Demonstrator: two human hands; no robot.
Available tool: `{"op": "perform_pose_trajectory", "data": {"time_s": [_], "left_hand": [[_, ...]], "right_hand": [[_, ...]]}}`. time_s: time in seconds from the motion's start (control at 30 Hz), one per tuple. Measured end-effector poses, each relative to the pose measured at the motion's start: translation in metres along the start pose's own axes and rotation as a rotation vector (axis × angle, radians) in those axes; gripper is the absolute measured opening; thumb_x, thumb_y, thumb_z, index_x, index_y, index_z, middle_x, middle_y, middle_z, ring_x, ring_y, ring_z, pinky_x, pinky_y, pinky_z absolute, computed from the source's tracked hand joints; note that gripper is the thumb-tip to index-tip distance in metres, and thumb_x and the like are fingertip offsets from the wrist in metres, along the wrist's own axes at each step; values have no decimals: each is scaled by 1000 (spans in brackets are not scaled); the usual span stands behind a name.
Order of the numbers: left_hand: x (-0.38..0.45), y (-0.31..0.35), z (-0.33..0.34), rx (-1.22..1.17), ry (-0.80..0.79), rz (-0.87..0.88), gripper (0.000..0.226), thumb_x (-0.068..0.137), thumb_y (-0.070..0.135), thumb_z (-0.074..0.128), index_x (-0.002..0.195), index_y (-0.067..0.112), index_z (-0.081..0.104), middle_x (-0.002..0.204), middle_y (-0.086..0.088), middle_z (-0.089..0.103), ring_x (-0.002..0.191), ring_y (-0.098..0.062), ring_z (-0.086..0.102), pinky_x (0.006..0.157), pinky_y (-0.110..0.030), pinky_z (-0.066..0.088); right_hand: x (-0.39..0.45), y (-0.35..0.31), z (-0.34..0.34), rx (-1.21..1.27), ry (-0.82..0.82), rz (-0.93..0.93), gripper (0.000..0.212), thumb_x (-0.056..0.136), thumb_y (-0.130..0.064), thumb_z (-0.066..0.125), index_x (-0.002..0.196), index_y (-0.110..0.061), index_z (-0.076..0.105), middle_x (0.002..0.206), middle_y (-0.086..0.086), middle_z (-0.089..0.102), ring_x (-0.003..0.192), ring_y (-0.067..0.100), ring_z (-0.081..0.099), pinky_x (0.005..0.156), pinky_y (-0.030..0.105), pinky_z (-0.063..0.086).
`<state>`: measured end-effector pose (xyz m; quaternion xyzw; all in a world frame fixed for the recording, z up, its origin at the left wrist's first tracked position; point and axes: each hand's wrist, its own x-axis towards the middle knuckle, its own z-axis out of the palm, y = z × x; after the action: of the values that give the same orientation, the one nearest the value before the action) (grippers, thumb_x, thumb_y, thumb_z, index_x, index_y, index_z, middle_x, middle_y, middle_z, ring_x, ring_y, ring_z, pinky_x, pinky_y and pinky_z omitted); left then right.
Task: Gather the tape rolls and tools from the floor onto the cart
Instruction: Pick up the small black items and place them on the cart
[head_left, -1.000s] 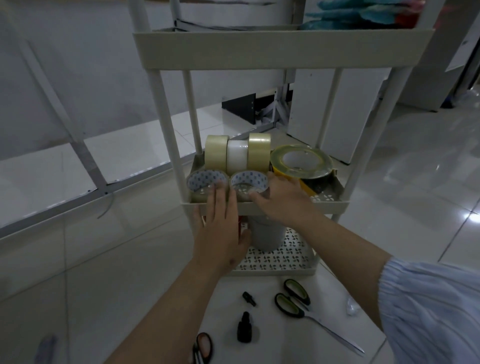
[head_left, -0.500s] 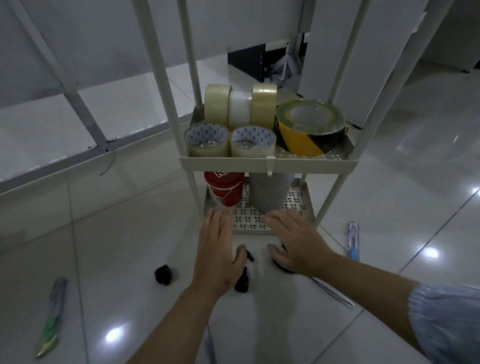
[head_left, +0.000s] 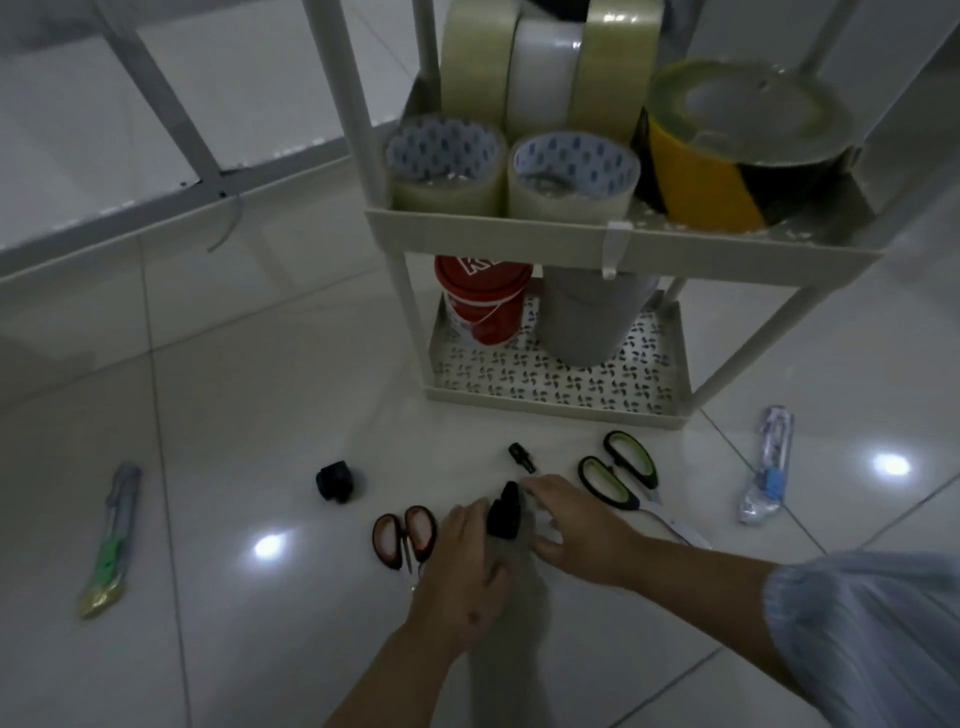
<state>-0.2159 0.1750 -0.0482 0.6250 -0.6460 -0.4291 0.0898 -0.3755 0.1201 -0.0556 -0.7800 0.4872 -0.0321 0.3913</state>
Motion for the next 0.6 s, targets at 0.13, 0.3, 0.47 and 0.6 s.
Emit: {"op": "perform_pose_trajectory", "data": {"time_s": [0.13,0.3,0.47,0.6], "left_hand": [[2,-6,11,-12,66,-13,86,63,49,24,140,13,24,138,-6,37,130,-23,32,107,-32,32],[8,-5,21,0,82,-2,84,63,46,27,139,10,29,136,-11,42,131,-29,34,106,-40,33],[3,4,15,-121,160,43,73,73,38,33,143,18,20,147,6,25,142,-17,11,117,-30,13],[5,12,-3,-14,236,158,74,74,44,24,142,16,23,152,2,21,135,-3,-3,113,-23,4]], "right_hand": [[7,3,13,54,31,-1,55,83,-16,63,132,-7,39,125,14,47,115,26,46,91,21,35],[15,0,13,67,76,21,50,85,-14,60,131,-9,42,125,15,50,115,26,48,90,19,32],[14,-7,-1,99,150,-13,50,85,-10,60,132,-8,43,126,16,51,113,27,52,90,17,36],[7,-18,-29,71,229,-56,49,84,-14,64,129,-10,48,119,13,57,104,21,55,87,20,42]]}}
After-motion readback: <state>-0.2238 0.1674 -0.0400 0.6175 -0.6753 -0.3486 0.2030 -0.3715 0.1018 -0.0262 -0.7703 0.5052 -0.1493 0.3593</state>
